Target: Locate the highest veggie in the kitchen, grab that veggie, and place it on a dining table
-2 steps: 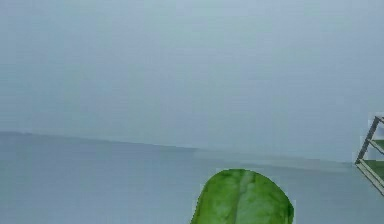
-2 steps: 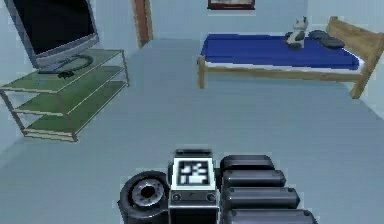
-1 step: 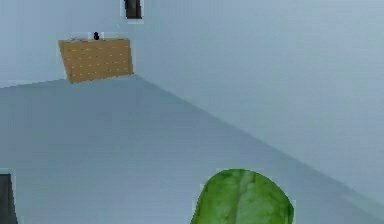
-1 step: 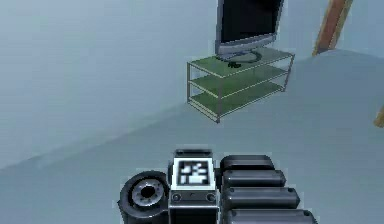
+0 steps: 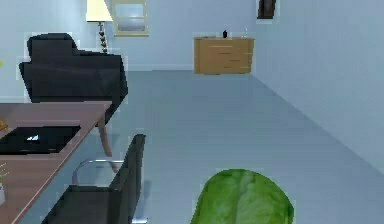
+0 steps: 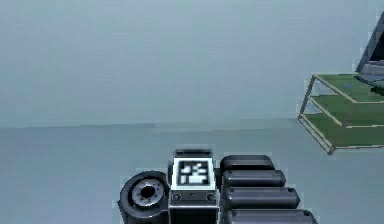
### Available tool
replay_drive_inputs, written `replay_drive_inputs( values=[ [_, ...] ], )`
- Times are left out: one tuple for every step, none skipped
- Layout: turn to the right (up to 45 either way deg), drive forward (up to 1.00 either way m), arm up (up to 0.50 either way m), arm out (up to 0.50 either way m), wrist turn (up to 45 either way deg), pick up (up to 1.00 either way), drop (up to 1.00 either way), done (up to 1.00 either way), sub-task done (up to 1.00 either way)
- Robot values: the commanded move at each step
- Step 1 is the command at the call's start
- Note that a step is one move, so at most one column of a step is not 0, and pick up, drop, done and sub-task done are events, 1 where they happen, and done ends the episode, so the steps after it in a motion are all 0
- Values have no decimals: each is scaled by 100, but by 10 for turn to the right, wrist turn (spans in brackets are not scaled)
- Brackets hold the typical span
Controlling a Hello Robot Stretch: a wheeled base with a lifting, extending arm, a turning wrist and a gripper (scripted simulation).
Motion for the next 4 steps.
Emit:
replay_drive_inputs(
  values=[
    [0,100,0,0,0,0,0,0,0],
    [-30,0,0,0,0,0,0,0,0],
    [0,20,0,0,0,0,0,0,0],
    [-390,0,0,0,0,0,0,0,0]
  ],
)
